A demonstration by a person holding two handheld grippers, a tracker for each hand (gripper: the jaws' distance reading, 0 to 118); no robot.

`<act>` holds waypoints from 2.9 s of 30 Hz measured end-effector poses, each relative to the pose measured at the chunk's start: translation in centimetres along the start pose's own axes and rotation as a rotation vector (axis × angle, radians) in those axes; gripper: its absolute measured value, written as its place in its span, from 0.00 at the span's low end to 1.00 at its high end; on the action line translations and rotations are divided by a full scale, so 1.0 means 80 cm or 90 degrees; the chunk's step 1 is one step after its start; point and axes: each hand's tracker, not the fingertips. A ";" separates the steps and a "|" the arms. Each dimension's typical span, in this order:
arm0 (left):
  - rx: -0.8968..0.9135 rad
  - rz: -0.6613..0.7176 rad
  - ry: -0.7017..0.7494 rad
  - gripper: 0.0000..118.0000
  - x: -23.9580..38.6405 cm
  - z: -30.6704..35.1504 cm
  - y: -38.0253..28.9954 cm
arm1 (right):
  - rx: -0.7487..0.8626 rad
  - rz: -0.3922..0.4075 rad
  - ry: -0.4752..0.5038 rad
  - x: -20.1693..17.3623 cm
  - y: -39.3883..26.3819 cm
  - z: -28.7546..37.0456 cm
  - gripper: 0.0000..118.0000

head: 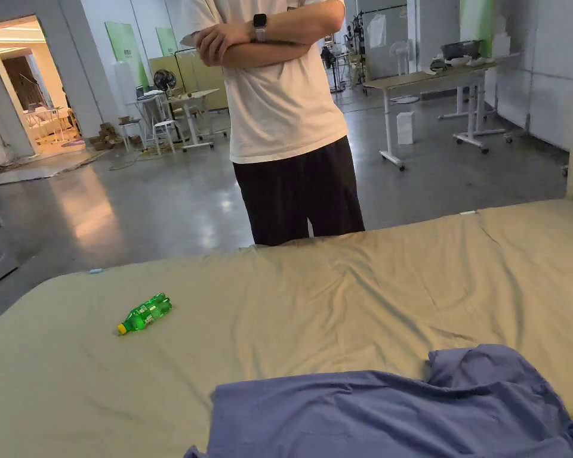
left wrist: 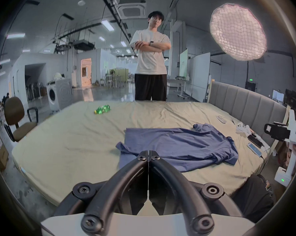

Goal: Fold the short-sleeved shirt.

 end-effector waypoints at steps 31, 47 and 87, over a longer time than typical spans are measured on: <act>-0.308 -0.047 0.033 0.08 -0.056 -0.291 -0.084 | -0.109 -0.039 -0.045 0.074 -0.038 -0.062 0.37; -0.303 -0.028 0.033 0.08 -0.065 -0.287 -0.080 | -0.310 0.006 -0.129 0.106 -0.118 -0.293 0.32; -0.080 -0.006 0.048 0.79 -0.070 -0.048 -0.040 | -0.185 -0.082 -0.078 0.103 -0.061 -0.082 0.63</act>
